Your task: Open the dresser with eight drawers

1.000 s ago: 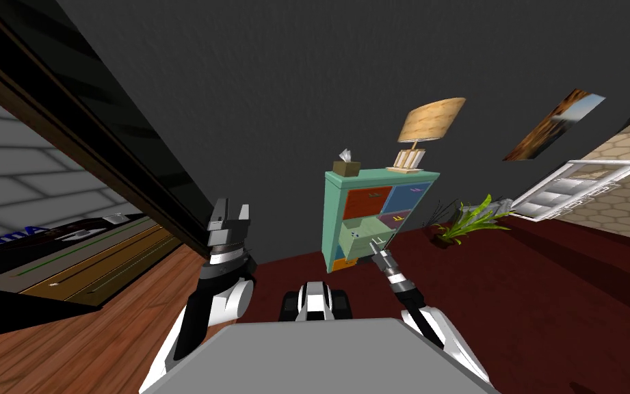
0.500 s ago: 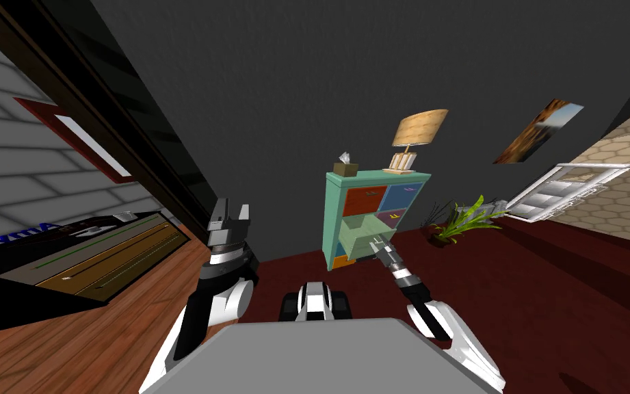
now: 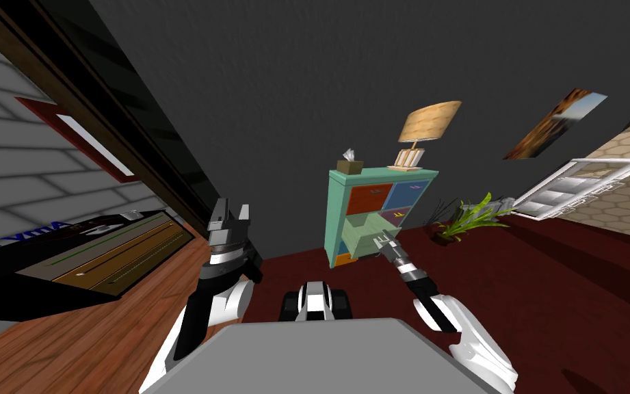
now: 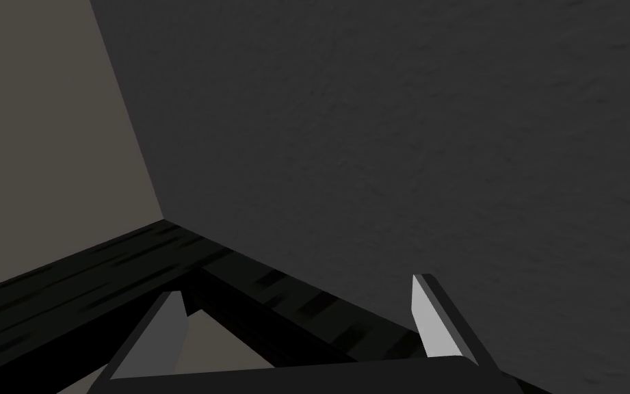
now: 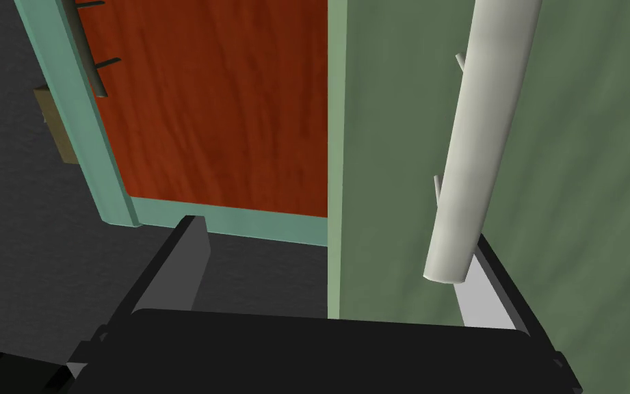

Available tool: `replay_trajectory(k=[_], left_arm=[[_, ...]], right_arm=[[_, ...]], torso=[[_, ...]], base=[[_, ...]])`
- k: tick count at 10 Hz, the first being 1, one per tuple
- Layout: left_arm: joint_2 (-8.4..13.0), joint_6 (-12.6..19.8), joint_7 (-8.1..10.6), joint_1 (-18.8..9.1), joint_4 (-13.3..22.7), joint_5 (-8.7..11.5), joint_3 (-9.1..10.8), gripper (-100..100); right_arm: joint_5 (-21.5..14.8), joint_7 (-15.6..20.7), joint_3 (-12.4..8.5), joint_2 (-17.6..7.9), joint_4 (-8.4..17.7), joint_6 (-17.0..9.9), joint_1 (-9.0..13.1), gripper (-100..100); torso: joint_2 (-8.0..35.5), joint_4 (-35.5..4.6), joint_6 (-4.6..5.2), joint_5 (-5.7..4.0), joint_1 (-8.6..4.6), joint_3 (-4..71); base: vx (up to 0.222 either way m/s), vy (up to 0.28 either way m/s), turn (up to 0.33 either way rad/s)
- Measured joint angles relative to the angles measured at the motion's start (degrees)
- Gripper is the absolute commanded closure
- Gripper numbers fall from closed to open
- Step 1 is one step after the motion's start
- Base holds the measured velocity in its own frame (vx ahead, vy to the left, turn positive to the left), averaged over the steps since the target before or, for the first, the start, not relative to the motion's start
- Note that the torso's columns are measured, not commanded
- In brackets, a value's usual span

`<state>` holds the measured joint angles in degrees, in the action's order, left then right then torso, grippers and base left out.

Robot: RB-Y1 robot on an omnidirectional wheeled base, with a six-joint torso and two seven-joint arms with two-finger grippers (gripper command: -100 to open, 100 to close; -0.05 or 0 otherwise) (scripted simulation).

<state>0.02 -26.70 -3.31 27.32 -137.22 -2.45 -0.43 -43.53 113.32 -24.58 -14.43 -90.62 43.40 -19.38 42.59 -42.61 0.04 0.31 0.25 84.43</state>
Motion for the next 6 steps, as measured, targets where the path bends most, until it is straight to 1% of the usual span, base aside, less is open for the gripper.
replay_trajectory(k=[1,6], left_arm=[[0.0,0.0,0.0,0.0,0.0,0.0,0.0,0],[0.0,0.0,0.0,0.0,0.0,0.0,0.0,0]], right_arm=[[0.0,-0.2,0.0,-0.1,0.1,-0.2,-0.1,0],[-0.2,-0.2,0.0,0.0,0.5,-0.5,-0.3,0]], torso=[[0.0,0.1,-0.03,-0.07,0.0,0.0],[-0.2,0.3,-0.04,-0.24,-0.17,0.1]], base=[[0.0,0.0,0.0],[0.0,0.0,0.0]])
